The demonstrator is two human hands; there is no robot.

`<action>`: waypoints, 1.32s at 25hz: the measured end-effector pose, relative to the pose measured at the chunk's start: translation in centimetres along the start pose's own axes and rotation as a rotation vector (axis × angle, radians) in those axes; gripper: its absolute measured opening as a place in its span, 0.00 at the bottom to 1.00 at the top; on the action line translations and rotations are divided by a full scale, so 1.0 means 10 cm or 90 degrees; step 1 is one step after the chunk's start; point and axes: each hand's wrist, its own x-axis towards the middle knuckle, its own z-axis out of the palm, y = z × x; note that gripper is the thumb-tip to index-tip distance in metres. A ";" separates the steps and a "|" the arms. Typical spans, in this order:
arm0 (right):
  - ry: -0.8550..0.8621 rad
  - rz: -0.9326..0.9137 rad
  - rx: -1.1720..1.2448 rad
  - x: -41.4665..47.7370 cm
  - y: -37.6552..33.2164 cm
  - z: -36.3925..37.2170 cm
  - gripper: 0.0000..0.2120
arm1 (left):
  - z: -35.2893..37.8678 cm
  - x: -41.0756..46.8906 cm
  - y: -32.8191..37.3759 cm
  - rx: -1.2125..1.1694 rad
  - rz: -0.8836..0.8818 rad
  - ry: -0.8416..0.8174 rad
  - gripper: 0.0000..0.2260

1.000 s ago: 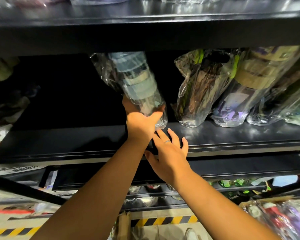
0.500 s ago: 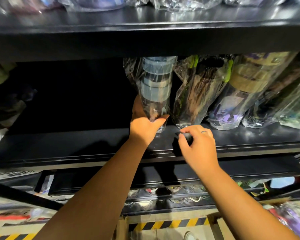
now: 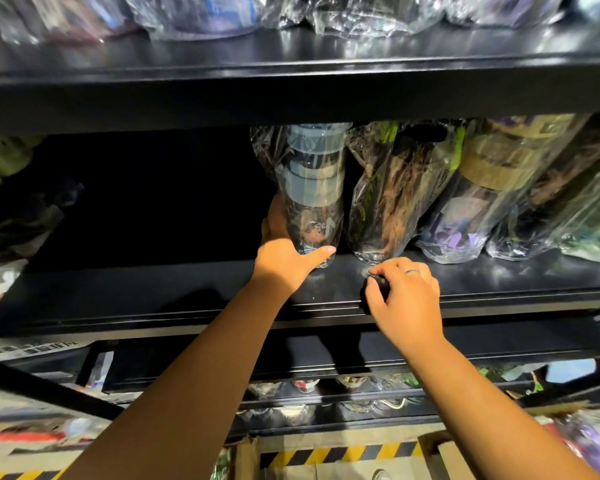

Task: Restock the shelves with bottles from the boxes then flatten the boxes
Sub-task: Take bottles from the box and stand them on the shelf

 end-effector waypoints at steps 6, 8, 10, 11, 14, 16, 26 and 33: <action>0.032 -0.029 -0.046 -0.10 -0.02 0.03 0.12 | -0.06 -0.22 -0.19 -0.025 0.125 0.089 0.46; 0.032 -0.031 -0.055 -0.19 -0.04 0.05 0.15 | -0.05 -0.38 -0.35 0.049 0.225 0.177 0.38; 0.023 -0.050 -0.072 -0.27 -0.08 0.06 0.20 | -0.08 -0.52 -0.45 0.140 0.263 0.193 0.36; 0.014 -0.063 -0.081 -0.29 -0.12 0.07 0.22 | -0.09 -0.60 -0.47 0.176 0.257 0.173 0.36; -0.030 -0.122 -0.080 -0.40 -0.22 0.07 0.24 | -0.08 -0.89 -0.59 0.232 0.228 0.148 0.34; -0.066 -0.179 -0.065 -0.47 -0.27 0.06 0.23 | -0.07 -1.15 -0.68 0.253 0.208 0.166 0.31; -0.308 -0.453 -0.021 -1.62 -0.60 0.39 0.29 | 0.08 -2.88 -1.54 0.292 -0.045 0.191 0.29; -0.438 -0.531 -0.070 -2.63 -1.26 0.86 0.31 | -0.13 -3.95 -2.57 0.261 -0.193 0.146 0.31</action>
